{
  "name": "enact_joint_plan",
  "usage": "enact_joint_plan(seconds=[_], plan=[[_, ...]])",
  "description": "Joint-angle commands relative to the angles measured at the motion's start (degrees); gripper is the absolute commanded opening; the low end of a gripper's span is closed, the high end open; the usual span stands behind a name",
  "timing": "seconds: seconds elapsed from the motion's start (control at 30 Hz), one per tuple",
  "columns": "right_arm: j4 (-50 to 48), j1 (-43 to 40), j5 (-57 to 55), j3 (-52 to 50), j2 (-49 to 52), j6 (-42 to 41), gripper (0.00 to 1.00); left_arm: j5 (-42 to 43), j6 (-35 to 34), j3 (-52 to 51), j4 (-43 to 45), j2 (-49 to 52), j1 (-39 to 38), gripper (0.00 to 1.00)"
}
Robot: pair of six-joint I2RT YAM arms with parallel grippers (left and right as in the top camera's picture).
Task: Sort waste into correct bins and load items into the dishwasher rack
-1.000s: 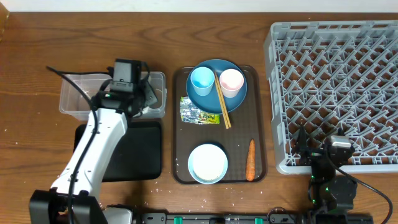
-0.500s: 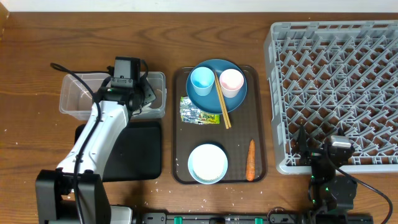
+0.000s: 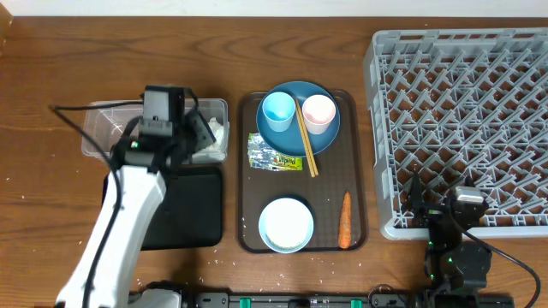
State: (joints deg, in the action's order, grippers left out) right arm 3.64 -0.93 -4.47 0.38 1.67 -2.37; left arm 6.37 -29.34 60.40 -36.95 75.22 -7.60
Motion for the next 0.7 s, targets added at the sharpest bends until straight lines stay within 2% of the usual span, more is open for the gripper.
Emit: enact_joint_plan(seconds=[0.0,0.17,0.4,0.57,0.67], plan=[[0.2,-0.3,0.0,-0.1,0.0,-0.2,0.99,3.7,-0.1,0.5,-3.4,-2.2,-2.9,0.49],[0.2,-0.3,0.0,-0.1,0.0,-0.2,0.99,3.7,-5.0,0.4,-7.9,-2.2,-8.4,0.49],[0.2,-0.3,0.0,-0.1,0.0,-0.2,0.99,2.9,-12.7,-0.2,-7.3,-0.7,-16.7,0.48],[0.2,-0.3,0.0,-0.1,0.0,-0.2,0.99,-2.0,-19.1,-0.2,-7.1,1.5,-20.3,0.48],[0.2,-0.3,0.0,-0.1,0.0,-0.2,0.99,-2.1,-20.5,-0.2,-6.7,3.5,-21.8,0.48]])
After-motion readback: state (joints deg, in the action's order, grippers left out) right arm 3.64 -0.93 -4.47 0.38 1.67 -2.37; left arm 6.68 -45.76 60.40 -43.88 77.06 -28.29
